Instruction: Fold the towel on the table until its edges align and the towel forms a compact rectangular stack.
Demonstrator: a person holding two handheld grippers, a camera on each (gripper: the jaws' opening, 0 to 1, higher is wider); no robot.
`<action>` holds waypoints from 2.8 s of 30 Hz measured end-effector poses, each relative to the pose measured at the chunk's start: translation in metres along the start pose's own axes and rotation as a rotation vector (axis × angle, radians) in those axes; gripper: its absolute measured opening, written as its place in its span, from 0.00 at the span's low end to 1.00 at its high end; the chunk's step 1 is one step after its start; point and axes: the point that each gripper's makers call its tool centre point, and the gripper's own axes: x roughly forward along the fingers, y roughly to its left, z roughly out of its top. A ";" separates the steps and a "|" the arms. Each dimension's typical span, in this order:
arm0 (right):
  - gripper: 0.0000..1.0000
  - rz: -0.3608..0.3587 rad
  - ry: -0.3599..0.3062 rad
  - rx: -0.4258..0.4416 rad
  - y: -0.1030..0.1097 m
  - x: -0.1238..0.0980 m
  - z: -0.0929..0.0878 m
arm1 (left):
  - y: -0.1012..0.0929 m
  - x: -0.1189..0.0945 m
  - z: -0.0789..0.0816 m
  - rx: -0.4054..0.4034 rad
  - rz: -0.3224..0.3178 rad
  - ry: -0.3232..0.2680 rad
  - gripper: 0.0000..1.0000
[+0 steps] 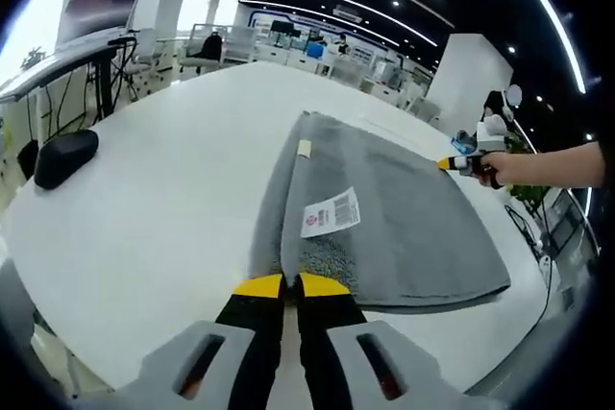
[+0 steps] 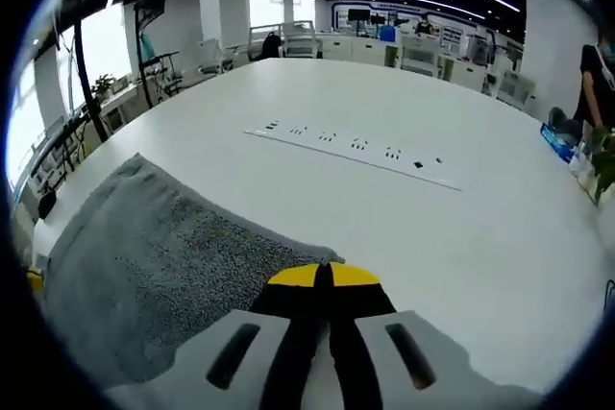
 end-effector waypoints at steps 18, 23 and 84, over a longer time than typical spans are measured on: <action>0.13 0.063 -0.043 0.029 -0.004 -0.018 0.006 | -0.029 -0.014 0.040 0.054 -0.095 -0.081 0.19; 0.14 0.067 -0.043 0.039 -0.009 -0.025 0.005 | -0.072 -0.020 0.060 0.232 -0.178 -0.099 0.29; 0.05 0.144 -0.006 0.057 0.001 -0.012 -0.011 | -0.331 0.022 -0.086 1.044 -0.791 0.122 0.14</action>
